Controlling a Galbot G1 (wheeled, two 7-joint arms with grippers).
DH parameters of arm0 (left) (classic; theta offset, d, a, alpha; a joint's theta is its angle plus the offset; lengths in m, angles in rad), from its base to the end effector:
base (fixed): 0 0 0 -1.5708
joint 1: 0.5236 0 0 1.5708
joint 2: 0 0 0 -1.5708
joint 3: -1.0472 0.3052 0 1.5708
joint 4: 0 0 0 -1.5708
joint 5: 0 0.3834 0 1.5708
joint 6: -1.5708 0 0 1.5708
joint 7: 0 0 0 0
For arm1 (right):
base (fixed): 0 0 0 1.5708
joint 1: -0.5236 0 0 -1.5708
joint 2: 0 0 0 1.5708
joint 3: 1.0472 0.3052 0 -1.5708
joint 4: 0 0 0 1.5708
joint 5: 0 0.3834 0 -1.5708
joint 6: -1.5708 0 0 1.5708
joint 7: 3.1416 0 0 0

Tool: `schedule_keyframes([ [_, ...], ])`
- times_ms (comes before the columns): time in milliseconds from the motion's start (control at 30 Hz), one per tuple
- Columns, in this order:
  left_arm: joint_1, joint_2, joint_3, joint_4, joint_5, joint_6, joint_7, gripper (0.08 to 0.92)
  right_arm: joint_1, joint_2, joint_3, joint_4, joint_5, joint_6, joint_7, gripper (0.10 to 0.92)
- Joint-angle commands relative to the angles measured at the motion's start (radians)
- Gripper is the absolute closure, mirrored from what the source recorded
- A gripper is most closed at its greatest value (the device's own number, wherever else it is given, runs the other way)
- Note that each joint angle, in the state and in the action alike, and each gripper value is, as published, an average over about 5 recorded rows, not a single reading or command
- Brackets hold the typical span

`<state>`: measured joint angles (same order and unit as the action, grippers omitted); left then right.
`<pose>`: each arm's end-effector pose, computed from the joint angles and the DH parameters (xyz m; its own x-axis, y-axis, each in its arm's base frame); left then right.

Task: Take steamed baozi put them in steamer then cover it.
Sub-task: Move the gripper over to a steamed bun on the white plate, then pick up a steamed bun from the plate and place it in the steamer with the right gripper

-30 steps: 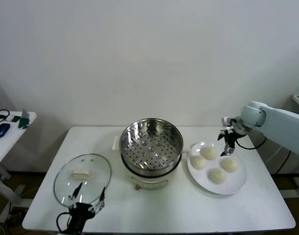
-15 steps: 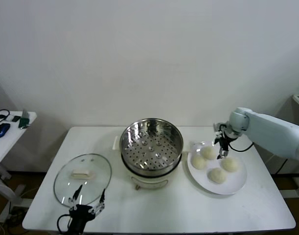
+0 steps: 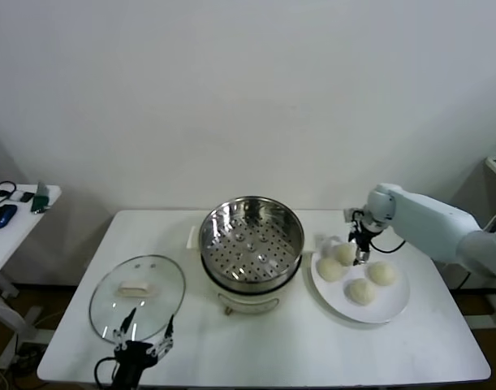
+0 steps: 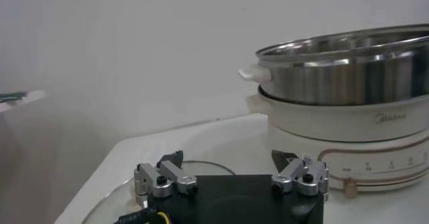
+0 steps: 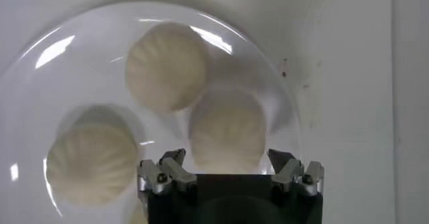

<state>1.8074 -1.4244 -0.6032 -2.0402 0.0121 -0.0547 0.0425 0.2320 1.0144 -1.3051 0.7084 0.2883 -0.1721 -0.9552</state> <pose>0.1599 0.0461 -0.3265 -0.9706 0.0474 0.2358 0.0872 0.9830 0.1617 0.5887 -0.1101 -0.2431 -0.1460 -0.0329 0.9887 -0.9872 0.0700 -0.1434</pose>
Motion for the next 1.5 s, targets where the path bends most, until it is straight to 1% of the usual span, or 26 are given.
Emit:
schedule_keyframes([
  [33, 0.000, 0.000, 0.001, -0.001, -0.001, 0.000, 0.000, 0.177, -0.015, 0.025, 0.010, -0.048, -0.007, 0.015, 0.005, 0.255],
  [133, 0.001, 0.001, 0.001, -0.002, 0.000, -0.001, 0.000, 0.177, -0.017, 0.030, 0.011, -0.045, -0.001, 0.024, 0.004, 0.275],
  [267, 0.005, 0.000, 0.000, -0.005, 0.000, -0.003, -0.001, 0.177, -0.010, 0.029, 0.002, -0.036, -0.013, 0.030, 0.000, 0.326],
  [467, 0.009, -0.007, 0.003, -0.011, 0.003, -0.005, -0.002, 0.177, 0.016, 0.014, -0.023, -0.009, -0.035, 0.033, -0.006, 0.382],
  [633, 0.015, -0.012, 0.010, -0.013, 0.010, -0.008, -0.002, 0.177, 0.045, -0.004, -0.033, 0.027, -0.052, 0.044, -0.004, 0.403],
  [767, 0.020, -0.011, 0.009, -0.018, 0.012, -0.010, -0.003, 0.177, 0.189, -0.044, -0.101, 0.139, -0.068, 0.087, -0.018, 0.406],
  [900, 0.021, -0.004, 0.009, -0.020, 0.014, -0.014, -0.005, 0.177, 0.461, -0.064, -0.217, 0.303, -0.031, 0.194, -0.039, 0.403],
  [1033, 0.025, 0.002, 0.012, -0.019, 0.021, -0.018, -0.007, 0.177, 0.685, -0.045, -0.289, 0.478, 0.045, 0.314, -0.061, 0.400],
  [1133, 0.027, 0.005, 0.015, -0.019, 0.024, -0.019, -0.009, 0.177, 0.796, -0.009, -0.303, 0.614, 0.043, 0.390, -0.073, 0.399],
  [1233, 0.025, 0.006, 0.016, -0.021, 0.026, -0.020, -0.011, 0.177, 0.845, 0.035, -0.309, 0.752, 0.009, 0.434, -0.064, 0.398],
  [1333, 0.021, 0.006, 0.017, -0.022, 0.028, -0.019, -0.011, 0.177, 0.827, 0.089, -0.326, 0.832, -0.060, 0.466, -0.035, 0.397],
  [1433, 0.016, 0.005, 0.018, -0.024, 0.032, -0.019, -0.011, 0.177, 0.752, 0.156, -0.350, 0.841, -0.130, 0.493, 0.008, 0.397],
  [1500, 0.015, 0.004, 0.018, -0.023, 0.034, -0.021, -0.011, 0.177, 0.691, 0.190, -0.354, 0.809, -0.182, 0.509, 0.039, 0.397],
])
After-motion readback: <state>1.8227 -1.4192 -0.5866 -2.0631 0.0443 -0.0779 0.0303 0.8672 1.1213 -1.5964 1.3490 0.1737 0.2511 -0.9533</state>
